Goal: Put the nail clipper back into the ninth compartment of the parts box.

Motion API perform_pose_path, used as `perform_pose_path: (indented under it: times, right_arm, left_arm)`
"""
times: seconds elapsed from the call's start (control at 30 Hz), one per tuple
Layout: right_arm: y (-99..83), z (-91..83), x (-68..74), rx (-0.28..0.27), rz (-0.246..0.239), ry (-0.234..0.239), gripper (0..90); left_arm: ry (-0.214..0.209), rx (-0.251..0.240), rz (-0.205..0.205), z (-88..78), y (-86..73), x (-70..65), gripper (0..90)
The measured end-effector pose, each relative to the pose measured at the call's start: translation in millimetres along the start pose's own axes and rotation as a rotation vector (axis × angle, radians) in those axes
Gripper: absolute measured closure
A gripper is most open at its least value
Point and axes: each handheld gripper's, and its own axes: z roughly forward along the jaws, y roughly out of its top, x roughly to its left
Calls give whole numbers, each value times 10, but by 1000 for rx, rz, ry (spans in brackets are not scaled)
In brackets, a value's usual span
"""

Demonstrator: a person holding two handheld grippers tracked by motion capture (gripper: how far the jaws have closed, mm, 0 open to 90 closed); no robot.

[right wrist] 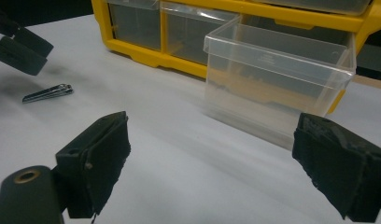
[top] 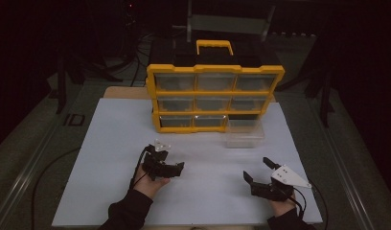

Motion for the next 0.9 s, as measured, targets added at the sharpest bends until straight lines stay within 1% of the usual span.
perform_pose_path:
  times: [0.1, 0.13, 0.17, 0.2, 0.23, 0.3, 0.33, 0.37, 0.43, 0.47, 0.5, 0.53, 0.57, 0.6, 0.63, 0.7, 0.73, 0.9]
  right_arm:
    - [-3, 2, -1, 2, -1, 0, 109]
    - [-6, 4, -4, 4, -2, 0, 109]
    - [-9, 5, -6, 5, 0, 1, 109]
    - [-5, 2, -2, 3, -2, 1, 109]
    - [-5, 2, -2, 3, -2, 1, 109]
    - [-4, -1, -3, 2, -1, 0, 109]
    - [-5, -1, -5, 2, -2, -1, 109]
    - [-5, -1, -5, 2, -2, -1, 109]
    - [-3, -4, -2, 2, -2, -1, 109]
    - [-3, -5, -2, 1, -1, 0, 109]
    - [-3, -5, -2, 1, -1, 0, 109]
    - [-2, -4, -1, 2, 0, -1, 109]
    - [-4, -2, -3, 3, -2, -1, 109]
    - [-4, -2, -3, 3, -2, -1, 109]
    - [-5, -1, -3, 3, -2, 0, 109]
    - [-5, -1, -2, 3, -2, 0, 109]
    - [-5, -1, -3, 3, -4, 0, 109]
    - [-5, 1, 0, 2, -6, 1, 110]
  left_arm:
    - [3, 2, -1, 14, -6, -1, 209]
    - [-5, 3, 1, 38, -16, 2, 209]
    - [-12, 4, 4, 50, -21, 3, 272]
    - [-27, 9, 21, 78, -33, 5, 345]
    - [-27, 9, 21, 78, -33, 5, 349]
    - [-25, 14, 25, 109, -47, 15, 421]
    - [-20, 20, 26, 140, -61, 25, 427]
    - [-20, 20, 26, 140, -61, 25, 464]
    - [-25, 30, 27, 180, -73, 34, 487]
    - [-25, 30, 27, 180, -73, 34, 521]
    - [-29, 33, 35, 193, -75, 34, 521]
    - [-19, 37, 39, 210, -79, 32, 532]
    - [-16, 46, 47, 237, -83, 35, 570]
    - [-16, 46, 47, 237, -83, 35, 575]
    - [-7, 46, 47, 252, -86, 34, 575]
    - [7, 44, 58, 257, -83, 31, 622]
    - [16, 43, 54, 265, -77, 31, 637]
    - [25, 53, 48, 269, -73, 21, 675]
